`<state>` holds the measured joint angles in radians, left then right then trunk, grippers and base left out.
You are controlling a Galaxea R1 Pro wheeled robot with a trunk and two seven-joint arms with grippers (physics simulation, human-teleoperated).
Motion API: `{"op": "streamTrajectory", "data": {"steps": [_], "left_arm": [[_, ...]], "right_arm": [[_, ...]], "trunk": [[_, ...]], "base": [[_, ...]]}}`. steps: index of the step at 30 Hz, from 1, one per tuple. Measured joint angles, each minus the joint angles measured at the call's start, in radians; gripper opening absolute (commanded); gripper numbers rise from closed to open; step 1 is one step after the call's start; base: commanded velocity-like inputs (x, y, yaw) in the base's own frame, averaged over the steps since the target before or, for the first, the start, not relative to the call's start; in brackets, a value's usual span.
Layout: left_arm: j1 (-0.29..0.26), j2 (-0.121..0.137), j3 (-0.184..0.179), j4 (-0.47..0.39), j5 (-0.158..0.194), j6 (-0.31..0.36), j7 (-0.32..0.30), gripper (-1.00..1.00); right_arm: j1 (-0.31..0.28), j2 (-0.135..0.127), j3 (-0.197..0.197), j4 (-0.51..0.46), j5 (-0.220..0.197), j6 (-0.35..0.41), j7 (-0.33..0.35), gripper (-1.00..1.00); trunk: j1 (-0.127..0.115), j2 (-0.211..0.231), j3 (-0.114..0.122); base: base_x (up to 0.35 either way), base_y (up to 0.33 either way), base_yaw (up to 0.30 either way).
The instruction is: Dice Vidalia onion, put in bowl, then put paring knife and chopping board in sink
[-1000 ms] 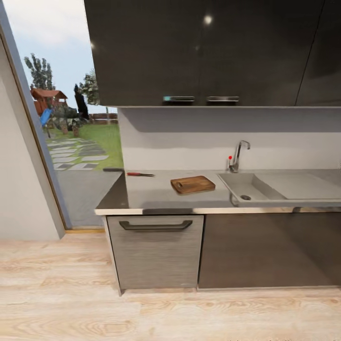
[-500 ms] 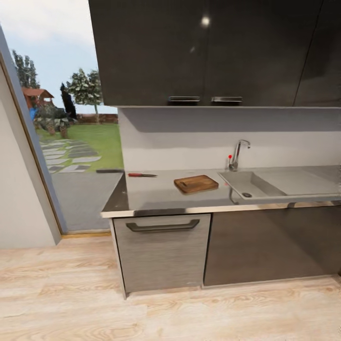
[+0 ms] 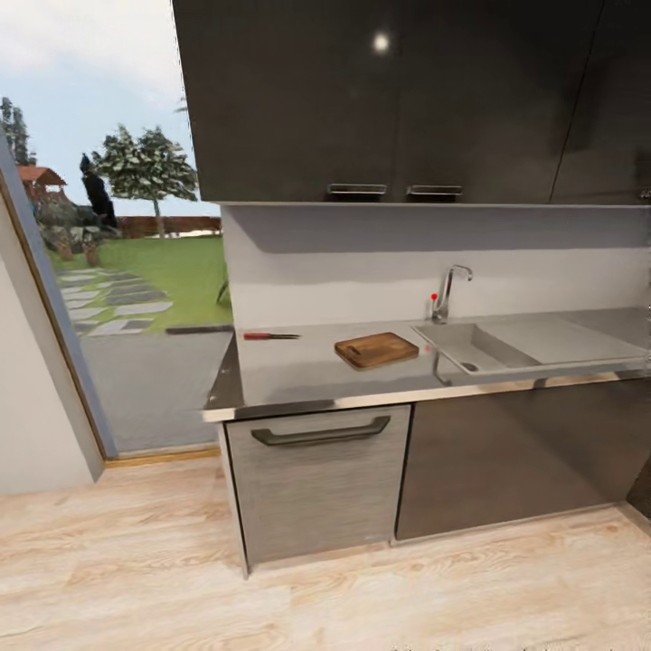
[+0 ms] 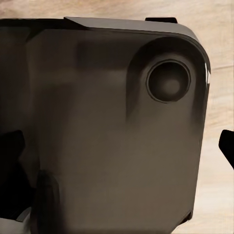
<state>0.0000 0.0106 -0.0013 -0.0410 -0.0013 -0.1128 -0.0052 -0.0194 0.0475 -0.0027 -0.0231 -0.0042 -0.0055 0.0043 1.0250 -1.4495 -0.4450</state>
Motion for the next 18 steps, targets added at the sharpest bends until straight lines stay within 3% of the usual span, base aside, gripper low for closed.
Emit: {"op": "streamTrajectory", "data": {"steps": [18], "left_arm": [[0.000,0.000,0.000,0.000,0.000,0.000,0.000,1.00]], "right_arm": [[0.000,0.000,0.000,0.000,-0.001,0.000,0.000,1.00]], "trunk": [[0.000,0.000,0.000]], "base": [[0.000,0.287,-0.150]]}}
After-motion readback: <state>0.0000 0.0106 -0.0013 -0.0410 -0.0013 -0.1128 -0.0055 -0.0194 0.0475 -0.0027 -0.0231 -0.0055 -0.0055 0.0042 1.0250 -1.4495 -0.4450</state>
